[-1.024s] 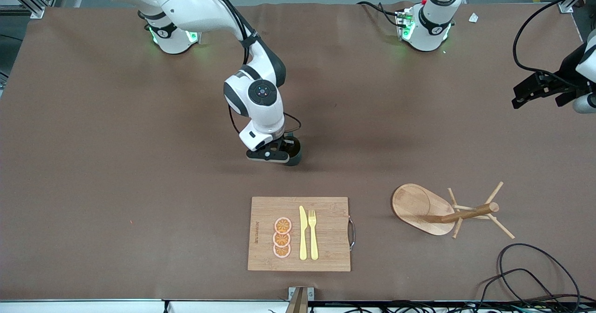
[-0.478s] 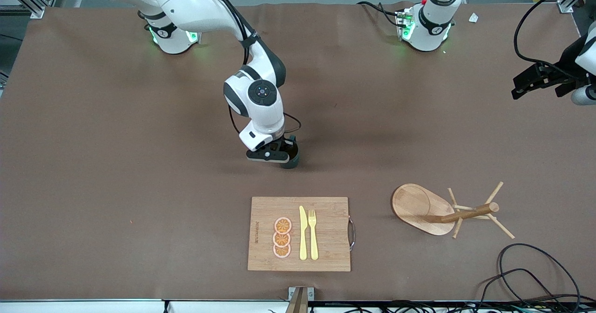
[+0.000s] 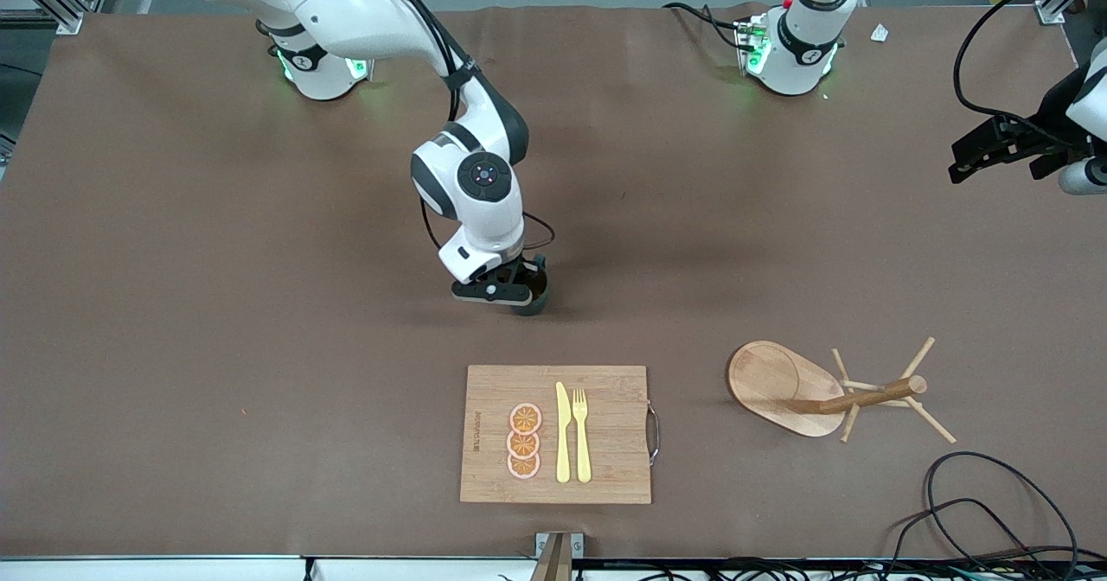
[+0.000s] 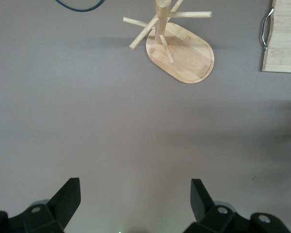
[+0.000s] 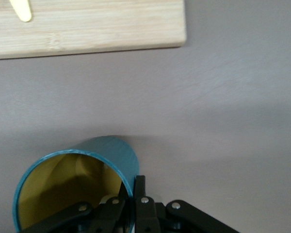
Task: Transfer cup from left to right arm and place
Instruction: 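Close the right gripper on the teal mug rim, then carry the mug with the right gripper away from the cutting board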
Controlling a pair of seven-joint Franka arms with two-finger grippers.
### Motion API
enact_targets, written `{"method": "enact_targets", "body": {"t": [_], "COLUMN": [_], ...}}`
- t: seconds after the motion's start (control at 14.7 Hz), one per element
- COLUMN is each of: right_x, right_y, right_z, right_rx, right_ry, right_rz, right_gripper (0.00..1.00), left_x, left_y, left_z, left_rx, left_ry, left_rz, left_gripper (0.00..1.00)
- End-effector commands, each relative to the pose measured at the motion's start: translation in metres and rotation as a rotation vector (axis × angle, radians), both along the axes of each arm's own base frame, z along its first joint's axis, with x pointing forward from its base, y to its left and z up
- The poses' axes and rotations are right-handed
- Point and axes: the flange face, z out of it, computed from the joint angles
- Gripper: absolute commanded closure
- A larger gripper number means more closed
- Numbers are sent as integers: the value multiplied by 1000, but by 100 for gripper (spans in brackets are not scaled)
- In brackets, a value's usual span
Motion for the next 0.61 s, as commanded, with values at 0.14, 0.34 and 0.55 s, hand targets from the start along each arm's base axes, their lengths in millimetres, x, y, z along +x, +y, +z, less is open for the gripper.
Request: {"method": "enact_targets", "body": {"t": [0.14,0.34,0.55], "right_x": [36,27,28], "right_y": [-89,-109,-170], "right_z": [67,71,81], "right_rx": [12,3,4], "right_ry": [99,117,123], "right_rz": [164,68,-29], "right_gripper": [100,100,100], "left_x": [-4,-4,-7], "left_y": [-5,-6,-5], "left_z": [2,2,2], "left_rx": [-8,-6,0], "left_ry": [4,4,12], "left_rz": [-17,-19,-28], "left_gripper": [0,0,0]}}
